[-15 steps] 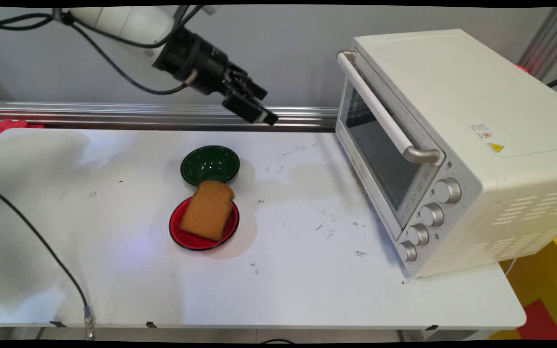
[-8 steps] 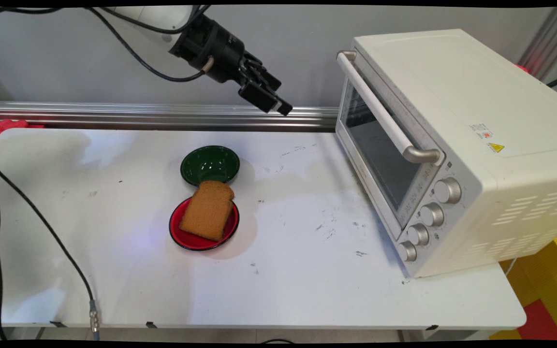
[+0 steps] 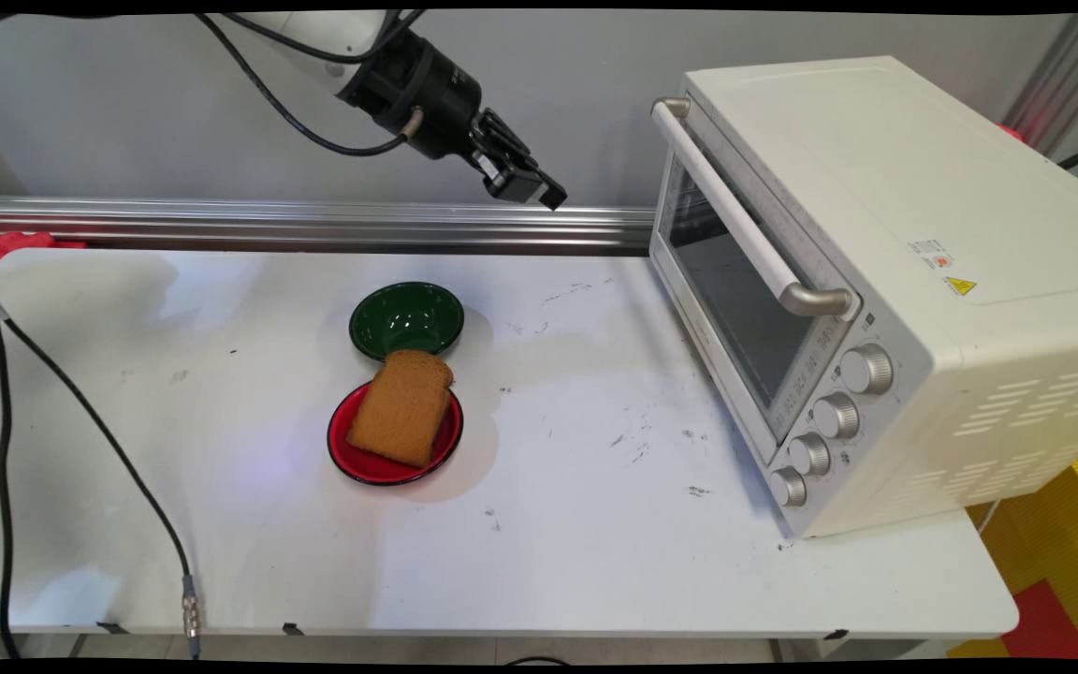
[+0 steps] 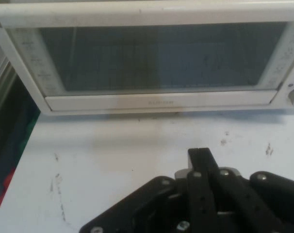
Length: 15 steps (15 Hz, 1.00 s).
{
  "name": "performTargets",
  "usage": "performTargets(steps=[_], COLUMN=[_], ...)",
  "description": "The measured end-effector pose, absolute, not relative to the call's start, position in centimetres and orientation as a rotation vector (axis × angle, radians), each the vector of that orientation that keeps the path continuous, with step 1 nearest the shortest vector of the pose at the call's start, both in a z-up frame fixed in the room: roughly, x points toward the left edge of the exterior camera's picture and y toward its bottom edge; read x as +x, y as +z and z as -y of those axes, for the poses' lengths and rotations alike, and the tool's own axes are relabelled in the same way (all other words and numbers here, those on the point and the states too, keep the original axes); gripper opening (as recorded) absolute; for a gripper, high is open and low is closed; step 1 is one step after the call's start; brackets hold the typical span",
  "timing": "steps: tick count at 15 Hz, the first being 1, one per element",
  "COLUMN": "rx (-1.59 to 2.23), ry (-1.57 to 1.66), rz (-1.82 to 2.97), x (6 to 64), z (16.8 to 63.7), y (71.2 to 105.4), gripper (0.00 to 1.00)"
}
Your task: Open the oven
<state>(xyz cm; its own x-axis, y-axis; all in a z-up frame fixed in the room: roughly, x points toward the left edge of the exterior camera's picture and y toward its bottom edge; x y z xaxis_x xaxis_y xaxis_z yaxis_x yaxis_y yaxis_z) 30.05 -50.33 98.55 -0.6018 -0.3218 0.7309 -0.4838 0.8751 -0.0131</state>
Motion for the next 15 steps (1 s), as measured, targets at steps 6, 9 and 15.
performTargets(steps=[6,9,15], rx=[0.584,0.580,0.558], ry=[0.236,0.222,0.238], rz=[2.267,2.266,2.262], x=[28.7,27.1,22.9], z=[51.4,52.5,55.6], y=[98.4,98.9,100.2], gripper=[0.00,0.00,0.00])
